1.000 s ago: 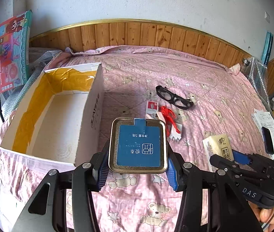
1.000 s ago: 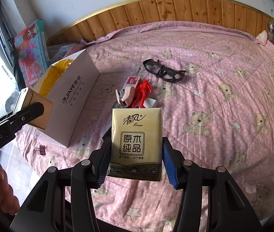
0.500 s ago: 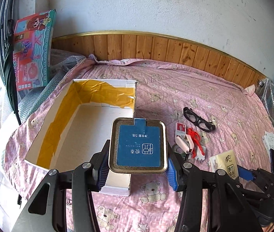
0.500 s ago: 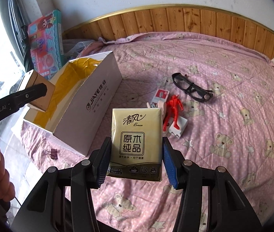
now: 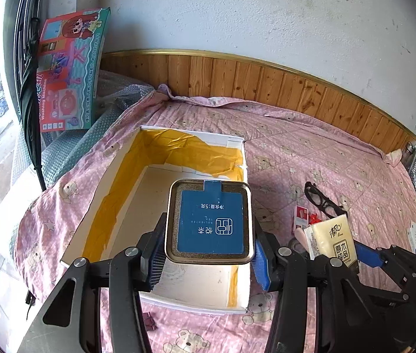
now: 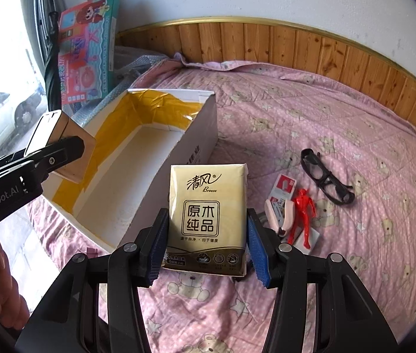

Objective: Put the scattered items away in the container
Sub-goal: 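Carry the tin and tissue pack over the yellow-lined cardboard box with both tools, then open both tools to drop the tin and tissue pack into the box, then move both open tools back toward the remaining items on the bedspread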

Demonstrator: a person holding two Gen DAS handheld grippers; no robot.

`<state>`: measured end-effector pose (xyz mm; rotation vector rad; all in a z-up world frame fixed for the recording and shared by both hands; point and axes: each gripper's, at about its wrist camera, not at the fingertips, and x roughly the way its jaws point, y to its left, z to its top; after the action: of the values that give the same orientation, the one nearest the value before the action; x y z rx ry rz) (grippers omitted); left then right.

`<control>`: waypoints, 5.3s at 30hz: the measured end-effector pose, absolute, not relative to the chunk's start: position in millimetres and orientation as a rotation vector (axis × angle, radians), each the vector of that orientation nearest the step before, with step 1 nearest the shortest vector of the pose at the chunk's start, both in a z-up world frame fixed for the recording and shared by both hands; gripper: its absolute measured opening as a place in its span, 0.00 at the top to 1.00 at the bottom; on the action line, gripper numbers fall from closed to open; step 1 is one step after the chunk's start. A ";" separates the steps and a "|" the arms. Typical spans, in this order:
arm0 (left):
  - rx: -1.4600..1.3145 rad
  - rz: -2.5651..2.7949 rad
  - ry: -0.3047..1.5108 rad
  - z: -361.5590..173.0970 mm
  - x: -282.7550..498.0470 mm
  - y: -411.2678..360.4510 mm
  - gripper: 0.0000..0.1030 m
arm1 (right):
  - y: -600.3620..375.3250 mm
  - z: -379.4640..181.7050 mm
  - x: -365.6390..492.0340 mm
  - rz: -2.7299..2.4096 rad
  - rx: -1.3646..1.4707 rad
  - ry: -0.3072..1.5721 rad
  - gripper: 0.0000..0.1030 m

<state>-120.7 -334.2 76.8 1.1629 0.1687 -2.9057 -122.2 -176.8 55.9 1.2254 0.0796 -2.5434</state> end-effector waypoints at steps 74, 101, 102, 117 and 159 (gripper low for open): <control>1.324 -2.622 0.161 27.1 -150.1 -418.6 0.32 | -277.2 28.5 -181.2 -2.222 1.148 0.051 0.44; 1.289 -2.744 0.141 50.4 -87.7 -368.2 0.31 | -203.2 42.8 -83.7 -2.328 1.038 -0.188 0.63; 1.289 -2.752 0.134 51.5 -86.1 -363.9 0.31 | -199.4 41.5 -80.6 -2.329 1.037 -0.196 0.63; 1.321 -2.799 -0.055 55.7 -78.9 -279.8 0.31 | -116.1 20.1 -54.1 -2.413 1.106 -0.316 0.63; 1.723 -2.855 0.004 -29.5 -210.0 -143.1 0.31 | -5.9 -60.8 -172.3 -2.509 1.333 -0.459 0.66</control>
<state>-210.0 -143.1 -29.5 1.7229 0.0040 -2.8550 -172.3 -5.9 -60.8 1.3333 -0.4587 -2.5094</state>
